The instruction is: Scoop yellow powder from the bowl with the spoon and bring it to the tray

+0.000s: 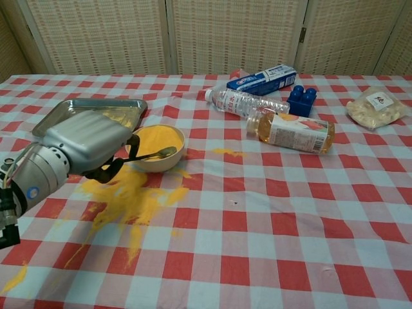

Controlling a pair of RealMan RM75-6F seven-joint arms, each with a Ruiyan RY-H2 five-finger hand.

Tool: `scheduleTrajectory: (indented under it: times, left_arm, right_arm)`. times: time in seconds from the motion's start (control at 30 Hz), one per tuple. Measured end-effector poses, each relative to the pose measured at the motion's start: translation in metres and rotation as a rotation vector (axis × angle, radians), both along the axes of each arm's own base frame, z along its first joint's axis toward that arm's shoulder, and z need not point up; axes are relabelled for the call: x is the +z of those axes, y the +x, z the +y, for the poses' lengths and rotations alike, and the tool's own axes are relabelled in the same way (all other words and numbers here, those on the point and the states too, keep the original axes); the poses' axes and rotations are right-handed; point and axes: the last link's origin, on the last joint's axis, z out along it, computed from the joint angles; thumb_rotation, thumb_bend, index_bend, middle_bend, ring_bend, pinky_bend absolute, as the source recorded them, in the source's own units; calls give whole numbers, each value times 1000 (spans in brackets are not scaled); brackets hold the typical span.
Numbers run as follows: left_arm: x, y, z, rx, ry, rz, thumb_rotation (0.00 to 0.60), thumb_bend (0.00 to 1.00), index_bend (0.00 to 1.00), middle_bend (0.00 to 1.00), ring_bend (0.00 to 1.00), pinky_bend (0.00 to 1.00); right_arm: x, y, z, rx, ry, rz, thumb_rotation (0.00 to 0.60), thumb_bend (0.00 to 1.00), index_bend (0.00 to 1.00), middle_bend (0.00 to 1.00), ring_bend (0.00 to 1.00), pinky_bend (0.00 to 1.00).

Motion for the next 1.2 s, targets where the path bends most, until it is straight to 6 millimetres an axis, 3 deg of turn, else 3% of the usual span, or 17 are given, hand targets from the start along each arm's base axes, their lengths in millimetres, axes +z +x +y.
scheduleTrajectory:
  times: [1.2]
  left_arm:
    - [-4,26,-34,-52,-20,5,600,627,365,1000,1000,1000]
  right_arm:
    - [11,4,9,37,-19,-35,600,65,0,0,0,0]
